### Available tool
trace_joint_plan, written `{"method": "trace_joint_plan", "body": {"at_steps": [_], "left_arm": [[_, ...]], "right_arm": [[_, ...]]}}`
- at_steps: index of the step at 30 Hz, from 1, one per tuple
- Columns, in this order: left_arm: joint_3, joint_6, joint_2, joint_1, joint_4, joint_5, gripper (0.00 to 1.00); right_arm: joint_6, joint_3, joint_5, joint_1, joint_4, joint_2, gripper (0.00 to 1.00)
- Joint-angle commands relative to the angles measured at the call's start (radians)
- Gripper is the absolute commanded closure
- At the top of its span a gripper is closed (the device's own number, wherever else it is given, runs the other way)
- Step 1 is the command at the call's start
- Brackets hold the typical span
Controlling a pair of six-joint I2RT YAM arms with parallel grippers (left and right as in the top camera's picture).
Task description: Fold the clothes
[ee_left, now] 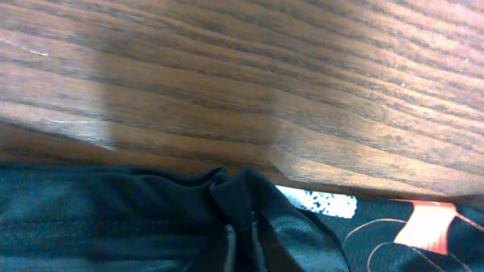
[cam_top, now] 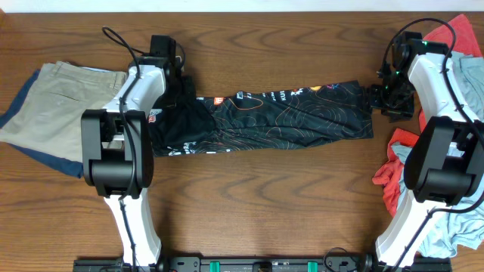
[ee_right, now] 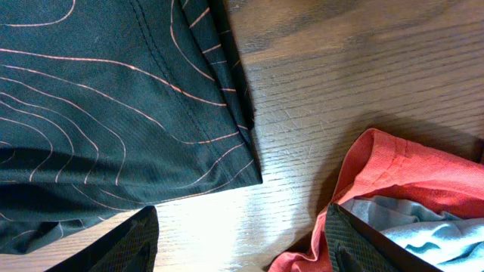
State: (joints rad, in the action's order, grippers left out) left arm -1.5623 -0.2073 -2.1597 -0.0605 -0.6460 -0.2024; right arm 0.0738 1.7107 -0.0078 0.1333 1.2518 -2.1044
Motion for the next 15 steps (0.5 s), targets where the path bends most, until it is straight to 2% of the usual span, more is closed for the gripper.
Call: {"method": "trace_joint_plan", "body": {"at_steps": [1,5,11,15], "left_arm": [[-0.018,0.004,0.019,-0.003,-0.008,0.005,0.94],[-0.02,0.004,0.085,-0.004,-0.039,-0.016,0.94],[-0.019,0.004,0.184,-0.008,-0.103,-0.173,0.94],[-0.018,0.004,0.194,-0.028,-0.179,-0.183,0.94]], "right_arm": [[-0.012,-0.006,-0.004,-0.008,-0.003,0.032,0.32],[-0.012,-0.006,-0.004,-0.008,-0.004,0.032,0.31],[-0.012,-0.006,-0.004,-0.008,-0.004,0.032,0.31],[-0.012,-0.006,-0.004,-0.008,-0.003,0.032,0.31]]}}
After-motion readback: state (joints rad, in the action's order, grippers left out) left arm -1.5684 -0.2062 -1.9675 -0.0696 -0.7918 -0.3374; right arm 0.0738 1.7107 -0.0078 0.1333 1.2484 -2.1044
